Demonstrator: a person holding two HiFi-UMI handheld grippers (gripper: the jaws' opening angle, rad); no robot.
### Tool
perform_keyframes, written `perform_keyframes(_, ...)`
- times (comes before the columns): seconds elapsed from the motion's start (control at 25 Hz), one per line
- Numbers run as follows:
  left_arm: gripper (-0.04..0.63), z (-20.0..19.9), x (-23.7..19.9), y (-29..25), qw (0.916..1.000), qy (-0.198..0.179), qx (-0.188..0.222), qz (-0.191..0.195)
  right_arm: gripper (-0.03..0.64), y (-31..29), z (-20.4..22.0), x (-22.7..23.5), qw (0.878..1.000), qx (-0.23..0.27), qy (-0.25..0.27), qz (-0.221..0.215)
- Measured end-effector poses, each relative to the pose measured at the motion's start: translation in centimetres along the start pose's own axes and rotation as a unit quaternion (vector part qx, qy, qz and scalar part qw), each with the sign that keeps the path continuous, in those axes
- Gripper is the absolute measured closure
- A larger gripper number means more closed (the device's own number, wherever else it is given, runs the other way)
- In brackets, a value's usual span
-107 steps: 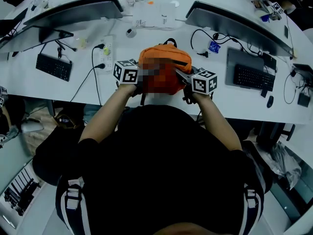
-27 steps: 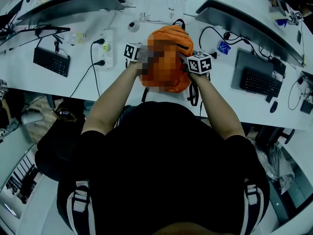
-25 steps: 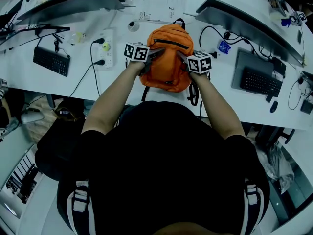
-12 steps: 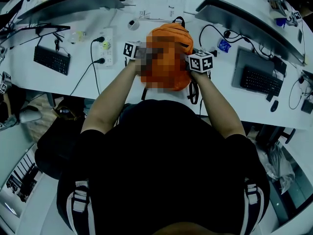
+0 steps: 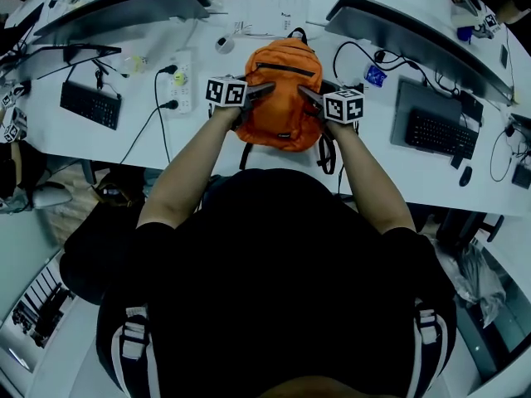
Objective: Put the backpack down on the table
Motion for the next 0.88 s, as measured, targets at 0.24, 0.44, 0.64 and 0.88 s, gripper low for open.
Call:
perform_keyframes(0.24, 0.291, 0.5, -1.0, 1.7, 0.9994, 0.000, 0.008, -0.033, 0.371, 2.0, 0.1, -0.3, 1.000, 0.021, -0.001, 0.010)
perform_keyframes(0.44, 0.285, 0.6, -1.6, 3.5, 0.9979, -0.002, 0.025, -0.059, 0.370, 3.9, 0.1, -0.9, 0.999, 0.028, 0.017, 0.019)
perform_keyframes(0.64, 0.284, -0.1, -1.5, 6.0, 0.9942, -0.016, 0.058, -0.089, 0.370, 5.5, 0.5, -1.9, 0.999, 0.032, 0.034, 0.025)
perform_keyframes(0.88, 0.284, -0.2, -0.7, 8.7, 0.9913, -0.028, 0.084, -0.098, 0.371, 6.9, 0.5, -3.3, 0.998, 0.044, 0.047, 0.028)
Point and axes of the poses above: the fingertips, and each gripper's own axes: y backward along the fingers, x to its right, z out of its underside, the point moved 1 cm from there along y, backward along the fingers, and after that the axes turned 10 degrees about -z, right-handed, at the moved point
